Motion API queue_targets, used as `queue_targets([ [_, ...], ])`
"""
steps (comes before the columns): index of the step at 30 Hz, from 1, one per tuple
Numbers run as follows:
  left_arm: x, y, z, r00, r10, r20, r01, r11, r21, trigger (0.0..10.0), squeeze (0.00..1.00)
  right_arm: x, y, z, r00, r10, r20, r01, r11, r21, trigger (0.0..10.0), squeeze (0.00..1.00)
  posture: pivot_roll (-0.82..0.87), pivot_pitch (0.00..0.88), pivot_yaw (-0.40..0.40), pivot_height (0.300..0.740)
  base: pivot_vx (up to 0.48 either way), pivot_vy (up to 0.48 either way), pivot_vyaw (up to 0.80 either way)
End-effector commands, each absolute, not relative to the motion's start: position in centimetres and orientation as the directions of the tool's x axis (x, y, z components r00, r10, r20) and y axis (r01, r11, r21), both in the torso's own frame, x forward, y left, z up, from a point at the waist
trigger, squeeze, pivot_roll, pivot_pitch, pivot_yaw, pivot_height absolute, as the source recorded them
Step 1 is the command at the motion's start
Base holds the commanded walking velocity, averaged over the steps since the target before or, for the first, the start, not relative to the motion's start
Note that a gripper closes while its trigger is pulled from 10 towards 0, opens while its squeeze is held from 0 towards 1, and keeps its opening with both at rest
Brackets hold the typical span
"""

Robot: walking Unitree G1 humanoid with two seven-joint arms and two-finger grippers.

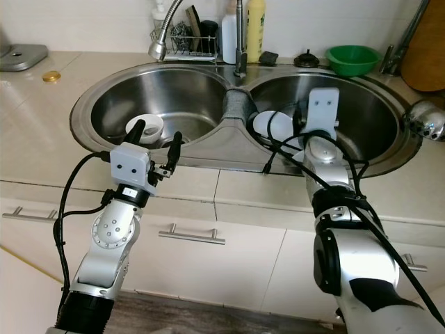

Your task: Kitchen organization

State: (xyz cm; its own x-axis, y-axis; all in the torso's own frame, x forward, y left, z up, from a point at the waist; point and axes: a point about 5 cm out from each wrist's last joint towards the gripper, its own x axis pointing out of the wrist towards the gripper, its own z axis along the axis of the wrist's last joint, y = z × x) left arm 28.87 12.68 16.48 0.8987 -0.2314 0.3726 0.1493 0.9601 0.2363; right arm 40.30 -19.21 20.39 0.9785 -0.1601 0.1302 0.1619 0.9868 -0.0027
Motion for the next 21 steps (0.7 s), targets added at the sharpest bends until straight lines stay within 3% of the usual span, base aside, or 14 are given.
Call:
queue_targets([
  [1, 28.8, 12.9, 16.6, 0.902, -0.223, 0.370, 0.145, 0.963, 0.228, 10.0, 0.00, 39.8, -18.7, 22.0, 0.952, -0.155, 0.263, 0.138, 0.987, 0.080, 10.0, 1.00, 0.04, 0.014, 0.007, 0.740, 0.000, 0.000, 0.00],
  [5, 28.8, 12.8, 16.7, 0.899, -0.229, 0.373, 0.154, 0.963, 0.221, 10.0, 0.00, 38.8, -17.7, 22.6, 0.930, -0.116, 0.350, 0.092, 0.992, 0.087, 10.0, 1.00, 0.04, 0.012, 0.005, 0.740, 0.000, 0.000, 0.00],
  [9, 28.7, 12.8, 16.7, 0.897, -0.235, 0.374, 0.161, 0.962, 0.220, 10.0, 0.00, 36.7, -15.9, 22.6, 0.897, -0.022, 0.441, 0.030, 1.000, -0.010, 10.0, 1.00, 0.04, 0.010, 0.005, 0.740, 0.000, 0.000, 0.00],
  [10, 28.7, 12.8, 16.7, 0.897, -0.236, 0.374, 0.162, 0.962, 0.219, 10.0, 0.00, 36.1, -15.3, 22.4, 0.889, 0.017, 0.458, 0.005, 0.999, -0.046, 10.0, 0.87, 0.03, 0.009, 0.004, 0.740, 0.000, 0.000, 0.00],
  [11, 28.6, 12.8, 16.7, 0.897, -0.237, 0.374, 0.163, 0.962, 0.218, 10.0, 0.00, 35.6, -14.8, 22.2, 0.884, 0.051, 0.465, -0.022, 0.998, -0.067, 10.0, 0.00, 0.03, 0.009, 0.004, 0.740, 0.000, 0.000, 0.00],
  [21, 28.5, 12.9, 16.8, 0.894, -0.240, 0.379, 0.166, 0.962, 0.218, 10.0, 0.00, 32.6, -13.5, 21.6, 0.862, 0.148, 0.485, -0.102, 0.987, -0.120, 10.0, 0.00, 0.02, 0.020, 0.007, 0.740, 0.000, 0.432, 0.00],
])
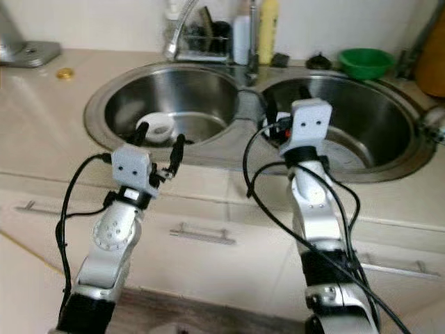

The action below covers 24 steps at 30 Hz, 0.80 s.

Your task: Kitchen organization

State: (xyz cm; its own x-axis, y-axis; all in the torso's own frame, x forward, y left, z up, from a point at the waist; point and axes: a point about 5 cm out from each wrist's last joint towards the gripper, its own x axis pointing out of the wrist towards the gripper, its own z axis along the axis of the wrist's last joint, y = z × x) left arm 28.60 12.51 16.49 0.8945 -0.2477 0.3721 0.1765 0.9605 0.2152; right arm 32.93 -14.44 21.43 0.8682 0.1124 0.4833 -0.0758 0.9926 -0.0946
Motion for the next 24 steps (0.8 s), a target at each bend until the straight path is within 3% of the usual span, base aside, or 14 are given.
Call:
queue_targets([
  [1, 28.5, 12.9, 16.8, 0.894, -0.240, 0.379, 0.166, 0.962, 0.218, 10.0, 0.00, 32.6, -13.5, 21.6, 0.862, 0.148, 0.485, -0.102, 0.987, -0.120, 10.0, 0.00, 0.02, 0.020, 0.007, 0.740, 0.000, 0.480, 0.00],
  [13, 28.4, 13.0, 16.9, 0.893, -0.235, 0.383, 0.159, 0.963, 0.219, 10.0, 0.00, 30.4, -13.8, 19.4, 0.899, 0.174, 0.401, -0.083, 0.969, -0.234, 10.0, 0.00, 0.02, 0.031, -0.005, 0.740, 0.000, 0.408, 0.00],
  [17, 28.3, 13.1, 16.9, 0.892, -0.234, 0.387, 0.153, 0.962, 0.227, 10.0, 0.00, 30.1, -13.9, 19.2, 0.903, 0.167, 0.397, -0.072, 0.968, -0.242, 10.0, 0.00, 0.02, 0.031, -0.005, 0.740, 0.000, 0.000, 0.00],
  [24, 26.8, 14.2, 16.3, 0.911, -0.227, 0.345, 0.136, 0.954, 0.269, 10.0, 0.00, 26.9, -16.3, 17.1, 0.927, 0.131, 0.352, 0.002, 0.936, -0.353, 10.0, 0.00, 0.02, 0.046, -0.009, 0.740, 0.000, 0.000, 0.00],
])
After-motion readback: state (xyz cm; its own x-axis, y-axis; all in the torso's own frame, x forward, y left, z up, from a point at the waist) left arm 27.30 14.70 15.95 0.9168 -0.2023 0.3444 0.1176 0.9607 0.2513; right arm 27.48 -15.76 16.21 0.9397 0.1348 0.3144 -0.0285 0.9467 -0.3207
